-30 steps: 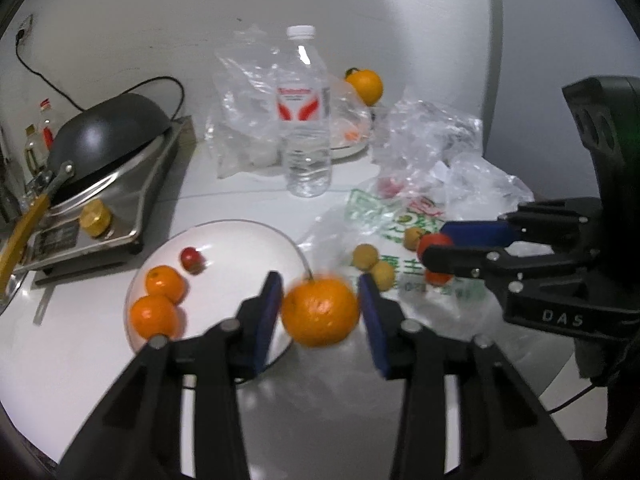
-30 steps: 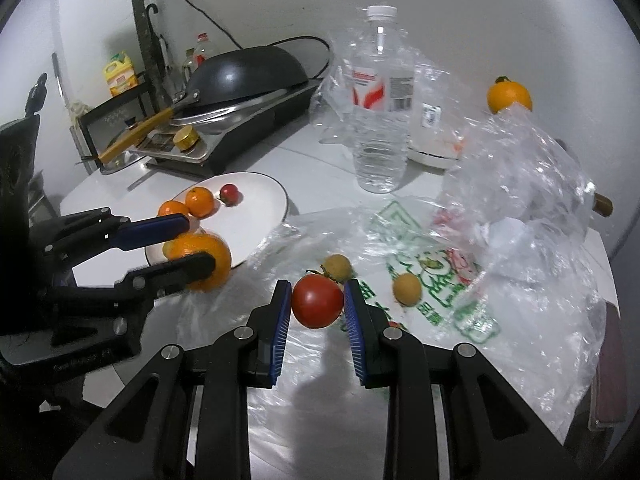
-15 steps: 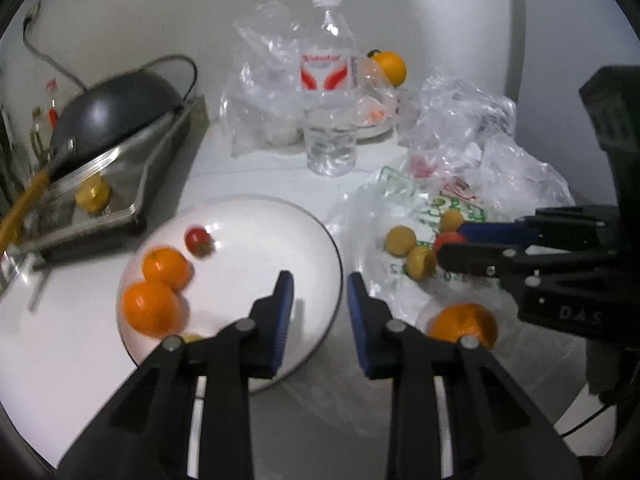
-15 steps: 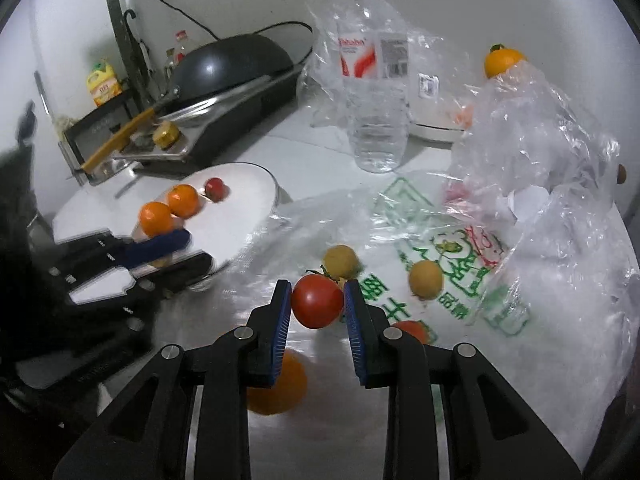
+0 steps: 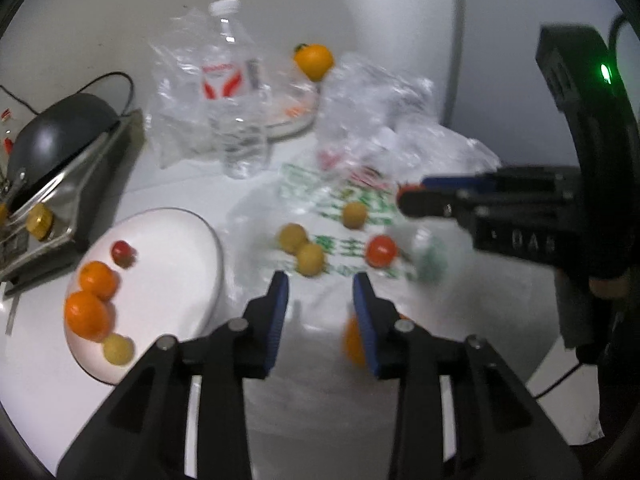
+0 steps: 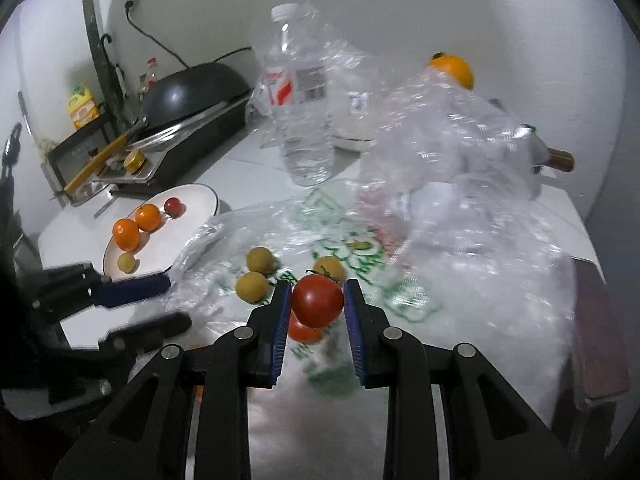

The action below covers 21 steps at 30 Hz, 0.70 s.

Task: Organize fruits
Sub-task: 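Carry the mandarin and cherry tomato over the white plate with both tools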

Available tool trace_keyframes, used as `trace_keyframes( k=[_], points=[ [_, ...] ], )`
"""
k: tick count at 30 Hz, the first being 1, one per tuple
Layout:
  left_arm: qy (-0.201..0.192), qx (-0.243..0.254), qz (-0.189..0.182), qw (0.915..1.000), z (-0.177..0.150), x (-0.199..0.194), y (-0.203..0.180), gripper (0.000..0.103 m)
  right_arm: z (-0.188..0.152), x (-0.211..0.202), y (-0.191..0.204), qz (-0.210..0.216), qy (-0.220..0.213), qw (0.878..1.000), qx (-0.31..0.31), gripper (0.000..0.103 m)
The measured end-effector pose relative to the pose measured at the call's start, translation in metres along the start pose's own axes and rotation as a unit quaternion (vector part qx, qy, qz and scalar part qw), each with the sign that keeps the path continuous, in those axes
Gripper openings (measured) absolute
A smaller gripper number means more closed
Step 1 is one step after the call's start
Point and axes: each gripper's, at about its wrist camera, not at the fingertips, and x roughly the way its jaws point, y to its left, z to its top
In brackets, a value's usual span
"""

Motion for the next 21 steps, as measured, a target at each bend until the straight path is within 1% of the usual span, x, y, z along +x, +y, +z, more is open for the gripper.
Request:
trace_keyframes(
  k=[2,4,5,7,11,14,16,17,18,21],
  points=[
    [0.004,0.012,0.000,0.9999,-0.004,-0.001,-0.011,0.039,-0.004,-0.006,-0.004,0.002,-0.009,1.000,0.003,0.029],
    [0.013,0.019,0.000,0.9997,-0.008,0.001,-0.019,0.053,-0.007,-0.012,-0.006,0.008,-0.019,1.000,0.005,0.029],
    [0.016,0.020,0.000,0.9997,-0.009,0.002,-0.022,0.056,-0.008,-0.014,-0.006,0.010,-0.022,1.000,0.006,0.029],
    [0.024,0.025,0.004,0.9994,-0.013,0.006,-0.027,0.056,-0.011,-0.016,-0.006,0.016,-0.027,0.999,0.009,0.029],
    [0.028,0.035,-0.009,0.9989,-0.017,0.012,-0.036,0.056,-0.018,-0.019,-0.004,0.025,-0.029,0.999,0.009,0.029],
    [0.035,0.011,-0.025,0.9990,-0.014,0.019,-0.030,0.056,-0.018,-0.018,-0.002,0.027,-0.025,0.999,0.007,0.029],
    [0.051,-0.003,-0.038,0.9980,-0.015,0.028,-0.025,0.053,-0.018,-0.016,0.000,0.026,-0.020,0.999,0.005,0.029],
    [0.063,-0.008,-0.044,0.9970,-0.017,0.034,-0.024,0.045,-0.018,-0.015,0.001,0.025,-0.016,1.000,0.004,0.029],
    [0.067,-0.012,-0.045,0.9967,-0.017,0.036,-0.023,0.045,-0.018,-0.015,0.002,0.024,-0.014,1.000,0.002,0.029],
    [0.060,-0.020,-0.051,0.9967,-0.017,0.034,-0.021,0.044,-0.014,-0.013,0.005,0.020,-0.007,1.000,-0.005,0.029]
  ],
)
